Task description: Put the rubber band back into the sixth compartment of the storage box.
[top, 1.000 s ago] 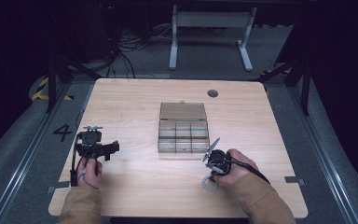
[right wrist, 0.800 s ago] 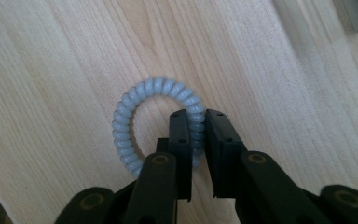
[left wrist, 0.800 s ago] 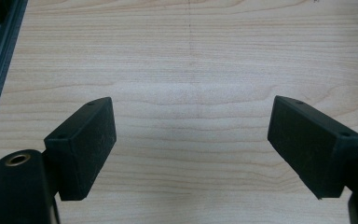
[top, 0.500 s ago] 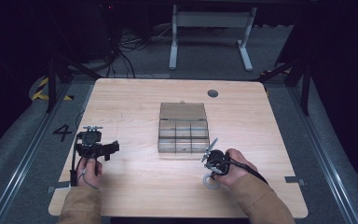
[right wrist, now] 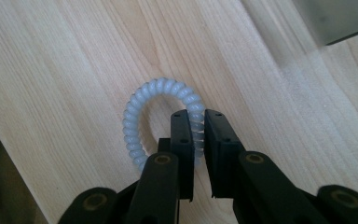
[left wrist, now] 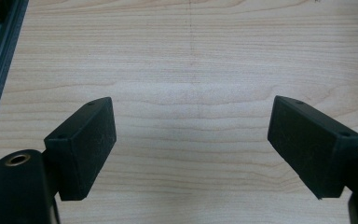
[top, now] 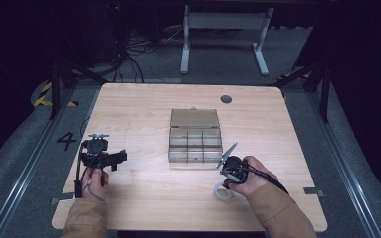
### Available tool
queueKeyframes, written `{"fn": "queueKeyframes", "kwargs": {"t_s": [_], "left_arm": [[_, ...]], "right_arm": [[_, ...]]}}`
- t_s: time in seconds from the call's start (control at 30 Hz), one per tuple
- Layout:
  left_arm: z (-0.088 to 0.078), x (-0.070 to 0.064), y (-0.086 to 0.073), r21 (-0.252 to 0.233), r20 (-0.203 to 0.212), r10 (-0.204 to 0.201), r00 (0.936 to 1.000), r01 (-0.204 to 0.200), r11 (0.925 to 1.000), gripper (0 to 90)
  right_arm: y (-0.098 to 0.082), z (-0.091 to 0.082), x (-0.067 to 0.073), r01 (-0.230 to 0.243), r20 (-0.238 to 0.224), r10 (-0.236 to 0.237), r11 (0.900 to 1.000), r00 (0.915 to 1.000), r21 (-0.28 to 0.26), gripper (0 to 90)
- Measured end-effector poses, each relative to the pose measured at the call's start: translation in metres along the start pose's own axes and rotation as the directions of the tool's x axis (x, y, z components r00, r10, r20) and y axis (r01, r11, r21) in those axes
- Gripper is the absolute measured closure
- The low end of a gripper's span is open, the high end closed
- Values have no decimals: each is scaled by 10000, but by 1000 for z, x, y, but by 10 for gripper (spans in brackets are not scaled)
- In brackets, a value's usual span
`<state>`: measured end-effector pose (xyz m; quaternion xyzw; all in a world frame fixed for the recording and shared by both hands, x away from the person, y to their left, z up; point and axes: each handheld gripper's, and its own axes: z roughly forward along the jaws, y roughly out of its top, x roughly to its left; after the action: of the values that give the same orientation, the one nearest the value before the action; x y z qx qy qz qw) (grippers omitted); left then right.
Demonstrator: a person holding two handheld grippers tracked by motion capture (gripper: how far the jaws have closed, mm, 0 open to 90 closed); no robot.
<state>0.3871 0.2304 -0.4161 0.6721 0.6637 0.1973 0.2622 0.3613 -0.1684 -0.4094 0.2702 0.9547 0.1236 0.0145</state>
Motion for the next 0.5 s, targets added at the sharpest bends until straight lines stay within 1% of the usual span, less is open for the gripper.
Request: {"fn": "queueKeyframes", "kwargs": {"t_s": [0.07, 0.13, 0.17, 0.27, 0.37, 0.5], "left_arm": [[0, 0, 0, -9, -1, -10, 10000, 10, 10000, 160], [0, 0, 0, -11, -3, 9, 10000, -9, 10000, 159], [0, 0, 0, -11, -3, 9, 10000, -9, 10000, 160], [0, -1, 1, 1, 12, 30, 10000, -30, 10000, 160], [0, -1, 1, 13, 19, 44, 10000, -44, 10000, 159], [1, -1, 1, 7, -9, 87, 10000, -87, 10000, 160]], "right_arm": [[0, -2, -1, -29, -29, 29, 10000, 10000, -35, 834], [-1, -6, -1, -121, -71, 119, 9993, 9999, -361, 834], [-1, -6, -1, -121, -71, 119, 9993, 9999, -361, 834], [-2, -11, -3, -170, -57, 166, 9977, 9998, -656, 834], [-3, -15, -4, -347, -116, 338, 9955, 9994, -884, 833], [-4, -23, -8, -617, -27, 618, 9914, 9981, -1154, 833]]}}
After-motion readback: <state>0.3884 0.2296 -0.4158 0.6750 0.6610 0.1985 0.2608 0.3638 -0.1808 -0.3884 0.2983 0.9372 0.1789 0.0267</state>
